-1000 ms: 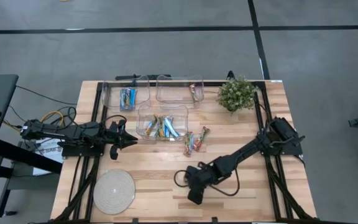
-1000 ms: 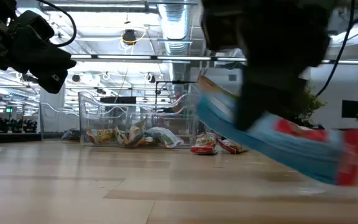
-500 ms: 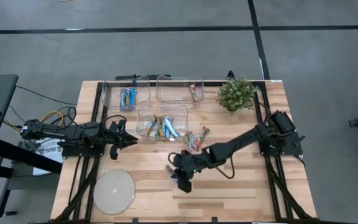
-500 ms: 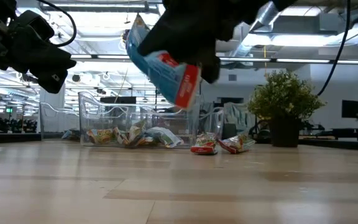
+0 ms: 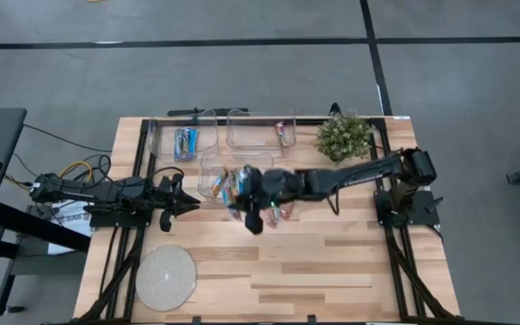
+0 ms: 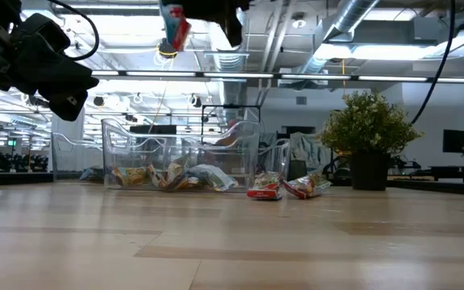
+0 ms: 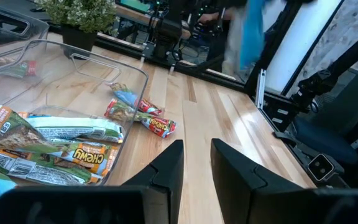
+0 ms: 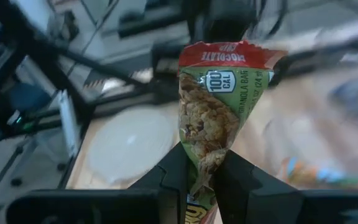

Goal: Pick and place Granola Bars by type
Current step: Put the red granola bar into the top right transparent bin

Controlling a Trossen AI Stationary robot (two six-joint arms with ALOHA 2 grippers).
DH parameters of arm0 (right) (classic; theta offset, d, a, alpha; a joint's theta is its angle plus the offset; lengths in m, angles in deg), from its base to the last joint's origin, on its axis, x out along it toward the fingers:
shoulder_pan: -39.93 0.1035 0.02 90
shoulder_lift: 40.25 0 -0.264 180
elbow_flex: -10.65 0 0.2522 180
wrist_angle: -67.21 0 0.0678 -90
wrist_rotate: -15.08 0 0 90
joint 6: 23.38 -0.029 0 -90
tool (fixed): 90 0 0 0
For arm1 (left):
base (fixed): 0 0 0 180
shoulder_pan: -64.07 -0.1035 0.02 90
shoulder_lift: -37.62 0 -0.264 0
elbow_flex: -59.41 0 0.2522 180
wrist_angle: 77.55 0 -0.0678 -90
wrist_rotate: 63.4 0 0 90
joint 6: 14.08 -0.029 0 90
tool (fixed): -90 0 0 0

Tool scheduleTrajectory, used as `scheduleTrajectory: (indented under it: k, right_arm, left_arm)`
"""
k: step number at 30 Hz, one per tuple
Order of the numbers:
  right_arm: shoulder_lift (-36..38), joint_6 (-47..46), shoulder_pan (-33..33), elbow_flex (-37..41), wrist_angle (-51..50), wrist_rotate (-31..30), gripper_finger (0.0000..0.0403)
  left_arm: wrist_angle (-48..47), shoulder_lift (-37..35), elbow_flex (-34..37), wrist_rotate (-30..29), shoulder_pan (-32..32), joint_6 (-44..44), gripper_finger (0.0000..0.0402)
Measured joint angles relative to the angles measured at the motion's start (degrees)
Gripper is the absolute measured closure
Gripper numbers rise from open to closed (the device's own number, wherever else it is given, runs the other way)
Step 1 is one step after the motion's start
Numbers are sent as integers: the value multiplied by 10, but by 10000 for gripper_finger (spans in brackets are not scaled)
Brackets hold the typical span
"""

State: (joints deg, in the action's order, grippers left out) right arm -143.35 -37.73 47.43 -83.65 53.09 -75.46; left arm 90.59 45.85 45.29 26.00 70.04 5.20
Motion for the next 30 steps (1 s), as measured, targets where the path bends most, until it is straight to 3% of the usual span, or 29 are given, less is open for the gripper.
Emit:
scheduleTrajectory:
  k: [11,22,30]
  right_arm:
    - [3,28,-71,-103,-7,2,349]
    - [2,28,-113,-109,-42,3,349]
    - [2,28,-179,-109,-71,3,349]
  left_arm:
    - [0,0,0,0,0,0,328]
    - [0,0,0,0,0,0,328]
    - [0,0,0,0,0,0,328]
